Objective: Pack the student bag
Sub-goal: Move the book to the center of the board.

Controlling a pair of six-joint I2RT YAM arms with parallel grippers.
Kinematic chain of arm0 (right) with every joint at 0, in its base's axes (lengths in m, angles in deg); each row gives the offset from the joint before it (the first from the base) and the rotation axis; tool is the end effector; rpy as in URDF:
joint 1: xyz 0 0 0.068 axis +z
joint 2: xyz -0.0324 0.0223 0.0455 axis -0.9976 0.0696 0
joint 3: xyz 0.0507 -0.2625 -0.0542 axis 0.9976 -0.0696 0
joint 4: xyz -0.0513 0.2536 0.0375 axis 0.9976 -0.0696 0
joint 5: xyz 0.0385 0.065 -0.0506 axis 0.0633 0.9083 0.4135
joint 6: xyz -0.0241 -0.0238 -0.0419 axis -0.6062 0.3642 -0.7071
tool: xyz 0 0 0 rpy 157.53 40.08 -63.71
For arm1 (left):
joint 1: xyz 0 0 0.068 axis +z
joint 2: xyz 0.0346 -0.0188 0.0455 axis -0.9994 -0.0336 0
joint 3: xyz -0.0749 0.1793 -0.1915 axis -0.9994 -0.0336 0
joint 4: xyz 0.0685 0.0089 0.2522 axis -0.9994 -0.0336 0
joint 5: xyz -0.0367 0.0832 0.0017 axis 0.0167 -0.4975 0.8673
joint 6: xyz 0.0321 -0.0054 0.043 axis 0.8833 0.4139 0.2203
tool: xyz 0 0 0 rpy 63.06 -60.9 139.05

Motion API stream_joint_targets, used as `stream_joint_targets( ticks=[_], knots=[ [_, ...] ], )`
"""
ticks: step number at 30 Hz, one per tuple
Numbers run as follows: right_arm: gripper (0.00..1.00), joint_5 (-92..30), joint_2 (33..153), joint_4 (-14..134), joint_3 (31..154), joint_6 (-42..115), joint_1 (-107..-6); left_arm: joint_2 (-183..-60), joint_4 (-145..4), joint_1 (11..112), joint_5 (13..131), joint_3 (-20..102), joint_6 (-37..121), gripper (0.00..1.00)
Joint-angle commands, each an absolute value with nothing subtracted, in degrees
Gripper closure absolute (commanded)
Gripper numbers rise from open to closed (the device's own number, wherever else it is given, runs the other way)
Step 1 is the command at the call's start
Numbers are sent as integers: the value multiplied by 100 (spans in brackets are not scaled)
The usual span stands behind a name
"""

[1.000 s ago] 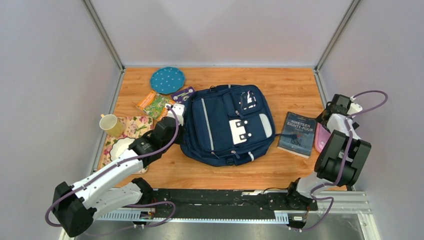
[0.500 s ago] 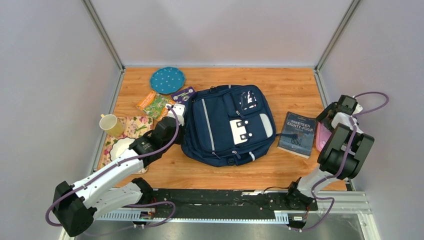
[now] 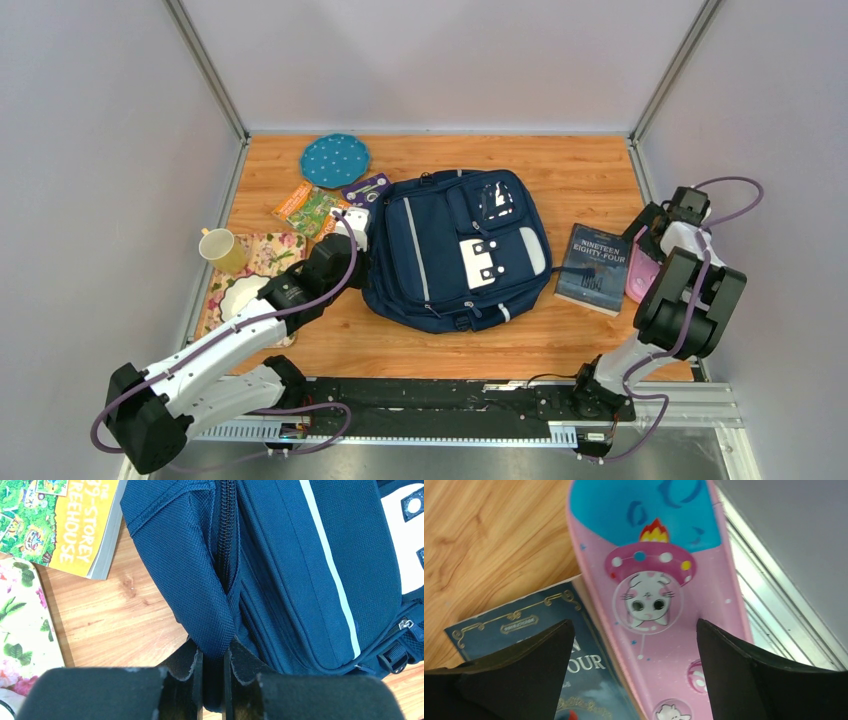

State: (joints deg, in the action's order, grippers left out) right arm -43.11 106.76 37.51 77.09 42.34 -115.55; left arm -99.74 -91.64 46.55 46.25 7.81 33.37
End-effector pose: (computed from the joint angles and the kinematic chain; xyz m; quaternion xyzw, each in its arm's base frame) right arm 0.2914 -0.1681 0.1931 0.3539 0.8924 -0.0746 0.2696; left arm 0.1601 -0.1275 0.2636 0.0899 0.8687 -0.1257 0.4707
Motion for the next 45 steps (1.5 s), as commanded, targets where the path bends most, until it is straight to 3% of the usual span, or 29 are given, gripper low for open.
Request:
stream_joint_targets(
  ticks=[1,10,16,22,28,36,39,45],
  knots=[
    [8,-3237,10756,3303,7331,4438,-11133,-9880,-8613,4641,4615,886,3349,100],
    [8,-3500,10406,3250,7410,4428,-10930,-9810,-8639,4641,4562,851,3340,100],
    [4,-4906,9412,3496,7419,4683,-10991,-9722,-8736,4641,4439,868,3393,100],
    [2,-5031,9683,3584,7367,4789,-11509,-9661,-8806,4641,4395,904,3428,100],
    [5,-4346,10308,3453,7533,4815,-11642,-9705,-8806,4641,4474,877,3384,100],
    [5,-2996,8806,3329,7533,5174,-11247,-9687,-8754,4641,4193,605,3077,100],
    [5,-2666,8261,3154,7454,5308,-10826,-9687,-8815,4641,4044,596,2972,100],
    [5,-1814,6900,3347,5980,6351,-9104,-9749,-9000,4641,3938,561,2725,100]
  ],
)
